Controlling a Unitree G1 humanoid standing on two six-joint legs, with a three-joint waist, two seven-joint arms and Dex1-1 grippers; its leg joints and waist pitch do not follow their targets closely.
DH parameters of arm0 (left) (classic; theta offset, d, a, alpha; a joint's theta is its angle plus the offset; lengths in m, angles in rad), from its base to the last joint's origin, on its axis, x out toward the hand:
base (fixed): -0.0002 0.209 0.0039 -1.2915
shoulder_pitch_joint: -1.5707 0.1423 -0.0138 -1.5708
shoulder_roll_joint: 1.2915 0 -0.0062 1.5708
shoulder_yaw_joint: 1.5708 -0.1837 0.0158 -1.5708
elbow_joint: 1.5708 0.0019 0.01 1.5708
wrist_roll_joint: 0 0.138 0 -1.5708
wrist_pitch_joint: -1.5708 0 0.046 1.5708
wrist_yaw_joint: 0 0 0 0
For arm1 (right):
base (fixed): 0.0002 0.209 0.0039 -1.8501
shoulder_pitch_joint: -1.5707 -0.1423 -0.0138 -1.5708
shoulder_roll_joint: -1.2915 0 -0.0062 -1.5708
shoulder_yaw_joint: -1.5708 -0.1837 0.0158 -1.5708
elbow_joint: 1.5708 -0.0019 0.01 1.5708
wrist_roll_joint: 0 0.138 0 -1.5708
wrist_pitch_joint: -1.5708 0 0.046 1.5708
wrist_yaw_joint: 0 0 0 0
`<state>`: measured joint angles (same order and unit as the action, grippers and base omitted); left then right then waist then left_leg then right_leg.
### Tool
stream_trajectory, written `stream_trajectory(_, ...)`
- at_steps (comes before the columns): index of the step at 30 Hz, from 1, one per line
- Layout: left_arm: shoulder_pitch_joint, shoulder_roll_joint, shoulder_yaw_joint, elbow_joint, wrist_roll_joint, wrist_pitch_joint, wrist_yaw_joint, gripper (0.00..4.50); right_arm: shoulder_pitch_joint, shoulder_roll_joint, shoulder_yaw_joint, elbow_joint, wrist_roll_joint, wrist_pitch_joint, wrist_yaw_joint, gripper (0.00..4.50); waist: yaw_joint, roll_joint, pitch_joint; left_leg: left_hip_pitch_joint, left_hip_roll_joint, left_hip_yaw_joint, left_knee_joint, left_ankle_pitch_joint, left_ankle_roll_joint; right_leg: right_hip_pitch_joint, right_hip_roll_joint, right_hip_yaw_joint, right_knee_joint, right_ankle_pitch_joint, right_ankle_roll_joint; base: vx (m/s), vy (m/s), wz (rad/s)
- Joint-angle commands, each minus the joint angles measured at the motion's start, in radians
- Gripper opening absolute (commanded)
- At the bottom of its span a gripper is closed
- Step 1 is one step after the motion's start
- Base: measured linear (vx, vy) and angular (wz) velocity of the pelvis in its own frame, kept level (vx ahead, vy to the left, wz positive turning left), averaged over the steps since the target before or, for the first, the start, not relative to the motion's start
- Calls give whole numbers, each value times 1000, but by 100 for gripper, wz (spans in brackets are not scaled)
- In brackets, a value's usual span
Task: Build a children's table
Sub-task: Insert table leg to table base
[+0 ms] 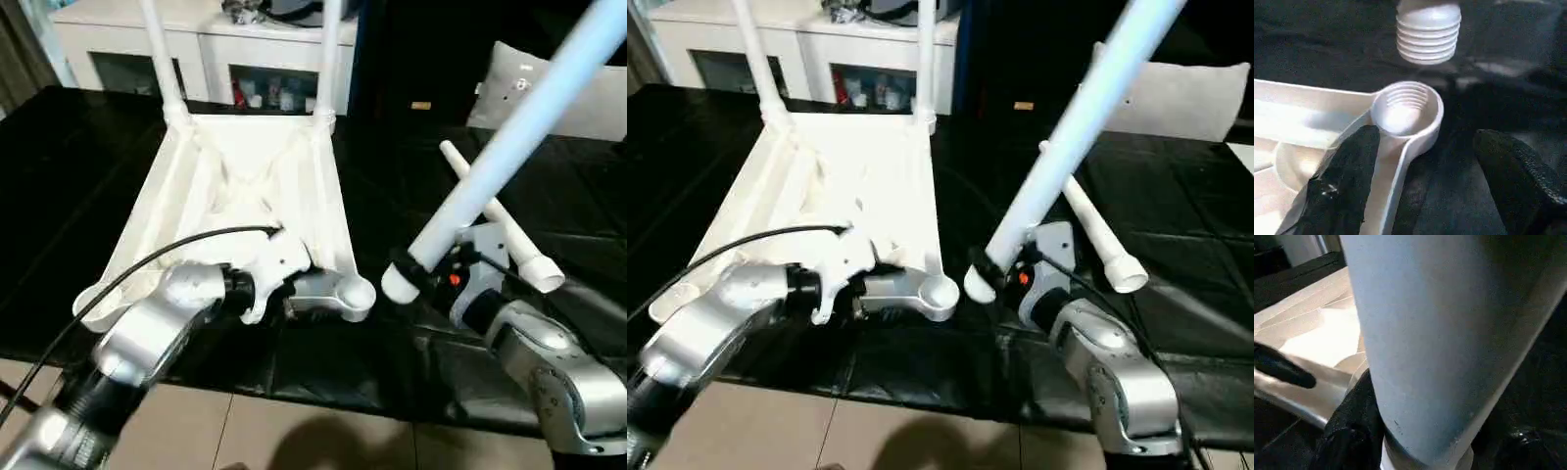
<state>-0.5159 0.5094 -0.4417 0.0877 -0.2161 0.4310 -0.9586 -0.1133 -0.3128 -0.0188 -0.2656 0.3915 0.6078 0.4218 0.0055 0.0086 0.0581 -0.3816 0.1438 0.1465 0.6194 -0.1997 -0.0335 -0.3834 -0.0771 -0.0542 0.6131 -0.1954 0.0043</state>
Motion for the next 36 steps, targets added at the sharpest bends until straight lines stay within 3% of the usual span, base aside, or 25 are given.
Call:
stream_trajectory(1, -41, -3, -13, 65, 8, 33, -35, 313, 5, -9, 11, -21, -15, -30, 7, 191, 2, 9, -65, 16, 68, -18, -91, -213, -35, 41, -68, 51, -64, -127, -219, 0, 0, 0)
stream_trajectory(2, -55, -6, -19, 95, 9, 44, -48, 304, 10, -9, 13, -23, -18, -32, 6, 191, 5, 22, -66, 15, 66, -19, -89, -191, -29, 44, -68, 50, -59, -93, -235, 0, 0, 0)
stream_trajectory(4, -73, -27, -12, 146, -2, 46, -73, 283, 17, -7, 19, -33, -18, -26, 4, 191, 2, 14, -66, 14, 65, -16, -88, -187, -16, 46, -67, 50, -63, -79, -248, 0, 0, 0)
stream_trajectory(5, -77, -35, -9, 161, -5, 41, -82, 276, 22, -6, 22, -40, -18, -24, 4, 191, 4, 20, -67, 13, 67, -17, -87, -185, -11, 49, -71, 50, -61, -82, -258, 0, 0, 0)
stream_trajectory(10, -108, -55, -22, 266, 30, -24, -121, 231, 40, -21, 63, -52, -55, -19, -2, 191, 3, 18, -64, 14, 70, -18, -90, -220, -9, 48, -69, 50, -68, -147, -254, 0, 0, 0)
stream_trajectory(14, -105, -52, -23, 287, 46, -43, -123, 192, 37, -5, 60, -46, -46, -9, -16, 191, 2, 16, -62, 16, 74, -18, -91, -243, -8, 44, -73, 51, -70, -179, -256, 0, 0, 0)
stream_trajectory(19, -110, -48, -14, 334, 78, -91, -121, 147, 27, 18, 49, -42, -15, 10, -20, 191, 2, 14, -64, 14, 74, -18, -91, -208, 1, 46, -72, 51, -65, -127, -263, 0, 0, 0)
stream_trajectory(25, -123, -49, -1, 379, 95, -141, -125, 98, 24, 10, 64, -40, -21, -9, 9, 191, 5, 13, -62, 16, 76, -17, -92, -224, -1, 44, -75, 52, -68, -168, -256, 0, 0, 0)
stream_trajectory(36, -129, -51, -9, 432, 139, -223, -150, 7, -7, 5, 73, -30, -14, -6, 35, 191, 3, 13, -64, 14, 77, -17, -92, -208, 2, 45, -77, 52, -65, -136, -263, 0, 0, 0)
